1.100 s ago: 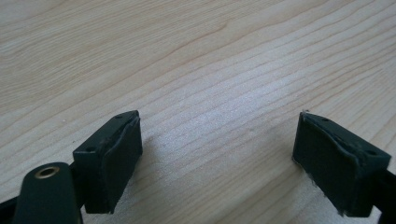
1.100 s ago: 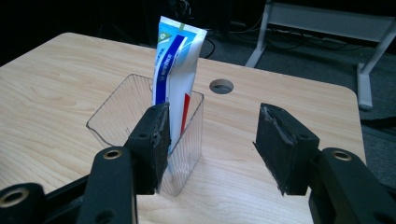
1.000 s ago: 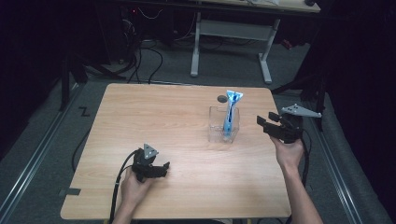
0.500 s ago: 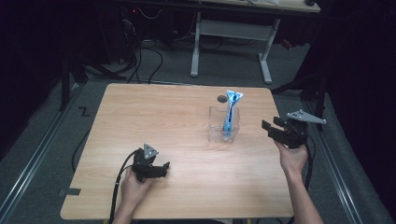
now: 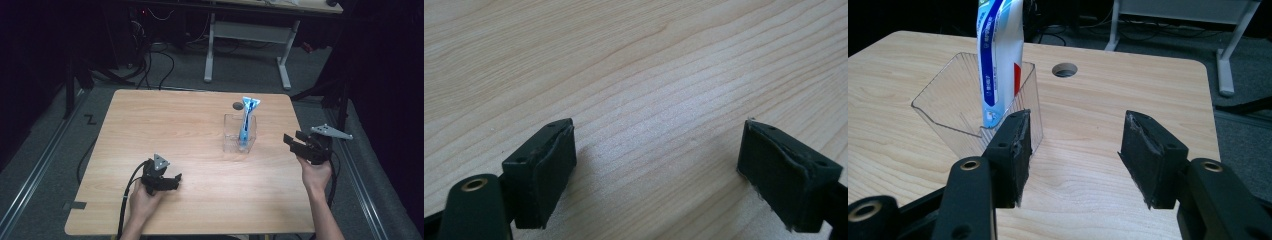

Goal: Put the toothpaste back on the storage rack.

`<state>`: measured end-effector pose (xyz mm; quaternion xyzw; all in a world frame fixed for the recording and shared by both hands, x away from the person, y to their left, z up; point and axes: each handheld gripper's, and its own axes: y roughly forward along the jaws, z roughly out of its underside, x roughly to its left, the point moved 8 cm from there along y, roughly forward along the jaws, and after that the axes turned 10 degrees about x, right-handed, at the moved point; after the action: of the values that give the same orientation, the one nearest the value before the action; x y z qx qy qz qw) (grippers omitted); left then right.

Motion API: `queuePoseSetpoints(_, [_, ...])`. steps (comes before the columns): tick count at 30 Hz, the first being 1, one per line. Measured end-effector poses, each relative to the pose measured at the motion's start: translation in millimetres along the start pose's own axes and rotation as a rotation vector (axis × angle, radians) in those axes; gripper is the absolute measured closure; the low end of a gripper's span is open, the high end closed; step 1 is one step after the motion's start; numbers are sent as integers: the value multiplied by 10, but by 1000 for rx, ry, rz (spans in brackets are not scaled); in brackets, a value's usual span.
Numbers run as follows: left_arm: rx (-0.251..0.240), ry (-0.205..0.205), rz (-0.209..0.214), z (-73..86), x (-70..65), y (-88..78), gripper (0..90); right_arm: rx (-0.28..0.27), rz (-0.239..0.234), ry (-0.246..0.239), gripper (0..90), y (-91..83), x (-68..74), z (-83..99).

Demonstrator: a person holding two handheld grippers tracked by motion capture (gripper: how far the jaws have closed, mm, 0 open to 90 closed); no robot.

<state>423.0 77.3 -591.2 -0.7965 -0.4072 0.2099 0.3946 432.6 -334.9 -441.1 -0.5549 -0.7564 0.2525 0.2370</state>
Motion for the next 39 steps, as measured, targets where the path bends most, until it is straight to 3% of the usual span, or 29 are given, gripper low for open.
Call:
queuePoseSetpoints(10, [0,0,0,0,0,0,159,5,-11,29,462,53,-29,121])
queuePoseSetpoints(39, [0,0,0,0,0,0,159,55,-13,40,469,278,5,429])
